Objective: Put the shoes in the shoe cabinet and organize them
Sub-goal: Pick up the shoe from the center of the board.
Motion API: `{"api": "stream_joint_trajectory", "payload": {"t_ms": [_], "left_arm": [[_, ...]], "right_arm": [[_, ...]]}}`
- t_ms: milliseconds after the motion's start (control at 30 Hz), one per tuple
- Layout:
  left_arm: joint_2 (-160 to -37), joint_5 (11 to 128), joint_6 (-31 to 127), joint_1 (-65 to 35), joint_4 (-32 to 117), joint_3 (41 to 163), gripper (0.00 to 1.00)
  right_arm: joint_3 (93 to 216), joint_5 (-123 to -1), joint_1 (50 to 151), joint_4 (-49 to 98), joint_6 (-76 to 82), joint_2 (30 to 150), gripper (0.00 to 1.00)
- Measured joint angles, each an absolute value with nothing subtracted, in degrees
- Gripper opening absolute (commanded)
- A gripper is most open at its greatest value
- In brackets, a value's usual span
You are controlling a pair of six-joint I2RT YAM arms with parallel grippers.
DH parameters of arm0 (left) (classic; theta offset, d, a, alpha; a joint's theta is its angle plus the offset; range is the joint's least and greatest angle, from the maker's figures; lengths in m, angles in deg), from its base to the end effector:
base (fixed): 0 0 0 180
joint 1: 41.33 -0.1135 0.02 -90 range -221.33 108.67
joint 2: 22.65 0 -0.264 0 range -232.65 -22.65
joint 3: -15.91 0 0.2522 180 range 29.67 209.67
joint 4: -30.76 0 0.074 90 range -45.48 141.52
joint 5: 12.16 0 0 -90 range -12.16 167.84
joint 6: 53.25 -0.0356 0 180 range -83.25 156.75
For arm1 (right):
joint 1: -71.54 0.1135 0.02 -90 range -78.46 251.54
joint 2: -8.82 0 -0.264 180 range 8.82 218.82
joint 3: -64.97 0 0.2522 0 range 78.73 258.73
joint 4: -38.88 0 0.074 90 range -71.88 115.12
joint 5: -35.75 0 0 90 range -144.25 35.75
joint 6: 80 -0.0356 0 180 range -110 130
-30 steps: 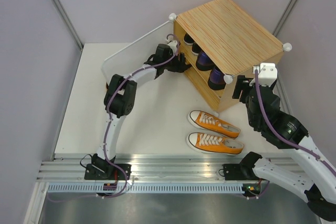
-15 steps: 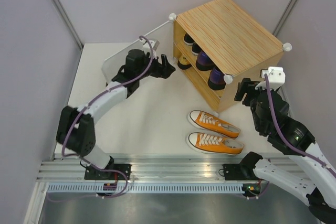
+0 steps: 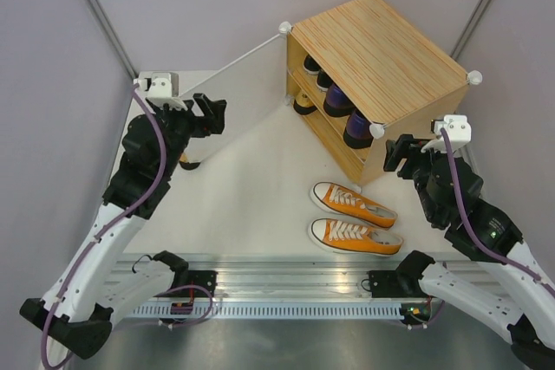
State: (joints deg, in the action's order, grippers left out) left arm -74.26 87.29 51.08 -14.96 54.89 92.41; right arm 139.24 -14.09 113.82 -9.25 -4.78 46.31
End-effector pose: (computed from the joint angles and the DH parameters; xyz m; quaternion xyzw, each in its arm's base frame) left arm 0.1764 -0.0809 0.4280 0.0151 0.7023 -0.1924 0.6852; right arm 0.0981 0.0582 0.4053 0.0387 0.7574 0.0509 0.6498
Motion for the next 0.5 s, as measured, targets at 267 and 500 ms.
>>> {"api": "stream_joint_trajectory", "payload": {"t_ms": [267, 500], "left_arm": [[-84.4, 107.9, 45.8, -16.5, 64.0, 104.8, 0.93], [-87.5, 108.8, 52.9, -30.7, 71.2, 108.5, 0.91]], "right_arm": [[139.2, -16.1, 113.8, -9.1, -4.9, 45.8, 0.75], [139.2, -17.1, 113.8, -9.1, -5.0, 45.8, 0.75]]}}
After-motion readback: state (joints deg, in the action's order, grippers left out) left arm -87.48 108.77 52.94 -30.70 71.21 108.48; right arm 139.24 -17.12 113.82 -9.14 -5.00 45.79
